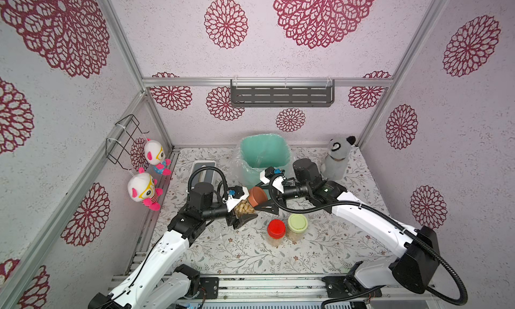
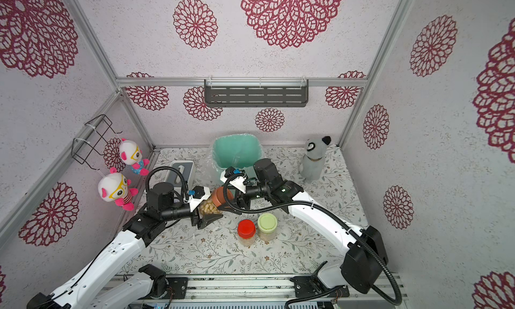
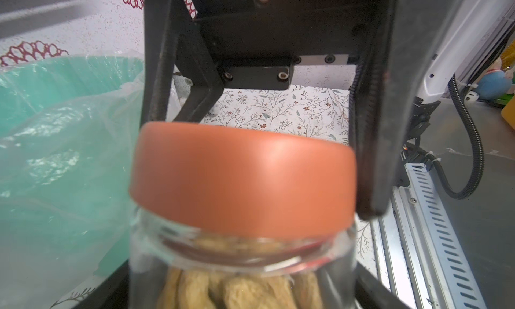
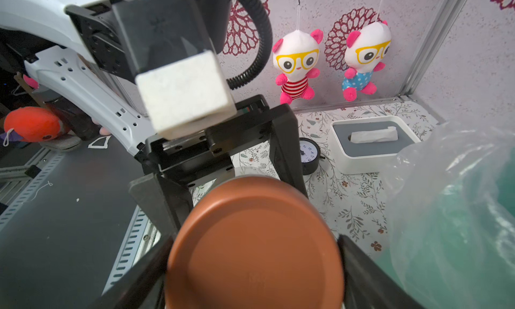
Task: Empty moldy peanuts from jars
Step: Unscrew the lid from the jar.
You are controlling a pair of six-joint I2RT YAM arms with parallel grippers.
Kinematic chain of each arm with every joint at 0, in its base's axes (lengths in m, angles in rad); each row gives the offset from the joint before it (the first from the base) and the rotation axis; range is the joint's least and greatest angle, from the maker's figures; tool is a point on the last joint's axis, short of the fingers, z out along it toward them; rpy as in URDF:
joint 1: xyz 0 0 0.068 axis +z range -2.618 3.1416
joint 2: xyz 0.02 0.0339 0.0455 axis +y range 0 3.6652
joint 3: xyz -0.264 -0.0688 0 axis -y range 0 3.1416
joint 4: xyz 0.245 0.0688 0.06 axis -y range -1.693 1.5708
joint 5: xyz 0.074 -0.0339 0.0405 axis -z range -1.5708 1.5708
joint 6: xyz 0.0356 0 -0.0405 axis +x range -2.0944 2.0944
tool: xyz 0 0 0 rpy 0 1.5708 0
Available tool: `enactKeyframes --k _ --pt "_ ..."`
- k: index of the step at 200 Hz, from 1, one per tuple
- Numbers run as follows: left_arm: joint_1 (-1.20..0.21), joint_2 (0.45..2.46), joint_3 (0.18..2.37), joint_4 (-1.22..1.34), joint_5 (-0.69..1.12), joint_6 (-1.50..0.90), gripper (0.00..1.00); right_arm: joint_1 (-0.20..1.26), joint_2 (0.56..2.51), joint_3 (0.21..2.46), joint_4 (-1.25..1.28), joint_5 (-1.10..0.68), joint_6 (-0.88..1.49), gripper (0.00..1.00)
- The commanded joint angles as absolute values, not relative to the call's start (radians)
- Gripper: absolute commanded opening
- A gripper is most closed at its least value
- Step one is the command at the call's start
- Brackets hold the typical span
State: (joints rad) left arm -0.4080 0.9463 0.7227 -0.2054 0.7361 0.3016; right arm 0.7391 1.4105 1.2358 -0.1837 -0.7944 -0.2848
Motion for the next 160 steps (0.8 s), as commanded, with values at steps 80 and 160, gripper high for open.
enactKeyframes --k 80,160 --pt "-0.391 0.954 0.771 -0.212 0.773 0.310 0.00 0.667 1.383 1.263 -0.234 -0.857 -0.447 0.19" --pt "-0.391 0.959 0.775 -0.218 0.772 0.315 0.00 0.672 1.458 1.386 -0.336 -0.894 -0.464 0.48"
